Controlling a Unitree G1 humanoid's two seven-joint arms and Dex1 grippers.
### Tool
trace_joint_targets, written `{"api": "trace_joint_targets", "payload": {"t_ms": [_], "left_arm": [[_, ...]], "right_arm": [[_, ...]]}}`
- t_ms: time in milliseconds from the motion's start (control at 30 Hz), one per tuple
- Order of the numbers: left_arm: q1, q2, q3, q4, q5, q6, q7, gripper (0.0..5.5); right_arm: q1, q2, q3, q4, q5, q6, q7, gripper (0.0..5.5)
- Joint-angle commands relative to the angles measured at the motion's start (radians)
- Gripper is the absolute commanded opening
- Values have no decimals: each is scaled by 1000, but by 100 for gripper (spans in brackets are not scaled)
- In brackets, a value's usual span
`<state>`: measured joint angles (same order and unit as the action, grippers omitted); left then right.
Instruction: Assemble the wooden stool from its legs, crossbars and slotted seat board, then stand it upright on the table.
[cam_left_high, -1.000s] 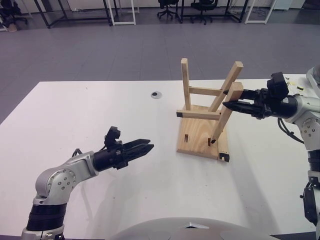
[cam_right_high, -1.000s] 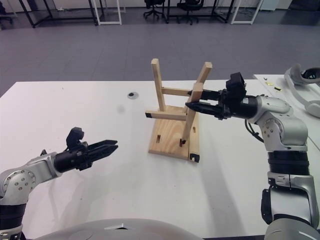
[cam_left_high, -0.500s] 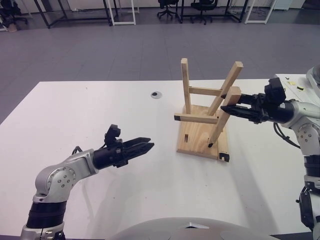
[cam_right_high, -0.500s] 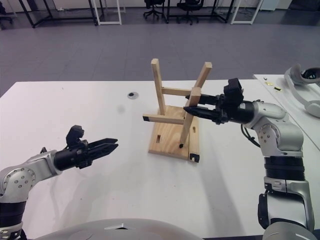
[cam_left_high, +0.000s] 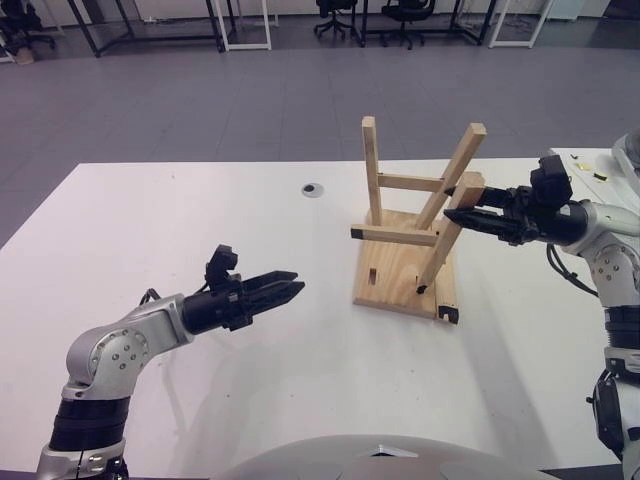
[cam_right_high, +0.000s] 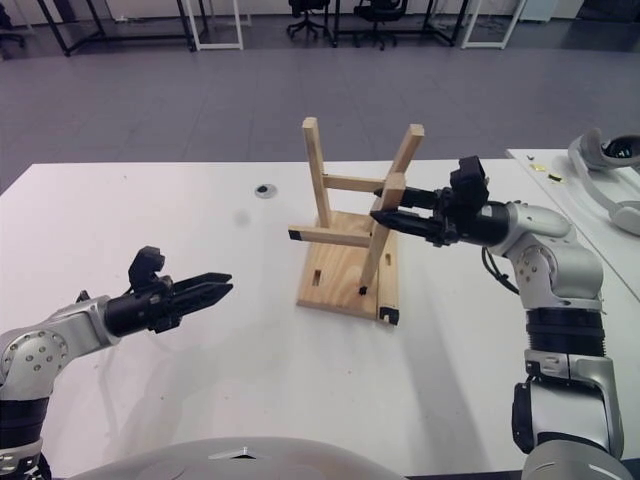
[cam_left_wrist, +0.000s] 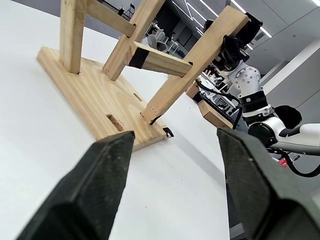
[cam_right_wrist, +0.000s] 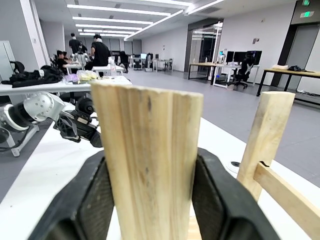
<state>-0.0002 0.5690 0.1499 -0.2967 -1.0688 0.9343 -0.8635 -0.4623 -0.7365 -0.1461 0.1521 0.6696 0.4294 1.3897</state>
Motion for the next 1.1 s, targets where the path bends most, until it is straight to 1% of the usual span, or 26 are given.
{"api": "trace_joint_targets", "payload": {"t_ms": [33, 167, 467, 567, 633, 800, 967, 1100], "left_arm": [[7, 6, -2, -24, -8, 13, 4, 304], [13, 4, -1, -33, -13, 17, 8, 304], [54, -4, 21, -67, -43, 12, 42, 304], [55, -8, 26, -70, -47, 12, 51, 304], [55, -10, 26, -72, -49, 10, 55, 304], [58, -29, 19, -76, -39, -4, 70, 304], [61, -52, 3, -75, -20, -24, 79, 304], [64, -72, 6, -72, -18, -38, 91, 304]], "right_arm": [[-30, -8, 26, 16, -27, -4, 19, 205], [12, -20, 37, 1, -34, -3, 37, 205], [334, 12, -47, -137, 16, -7, -54, 204], [456, 23, -8, -210, -7, -38, -76, 204], [503, 21, 25, -237, -26, -62, -82, 204], [544, 2, 100, -233, -68, -98, -92, 204], [504, -13, 175, -145, -63, -10, -118, 204], [479, -26, 206, -94, -63, -16, -116, 204]]}}
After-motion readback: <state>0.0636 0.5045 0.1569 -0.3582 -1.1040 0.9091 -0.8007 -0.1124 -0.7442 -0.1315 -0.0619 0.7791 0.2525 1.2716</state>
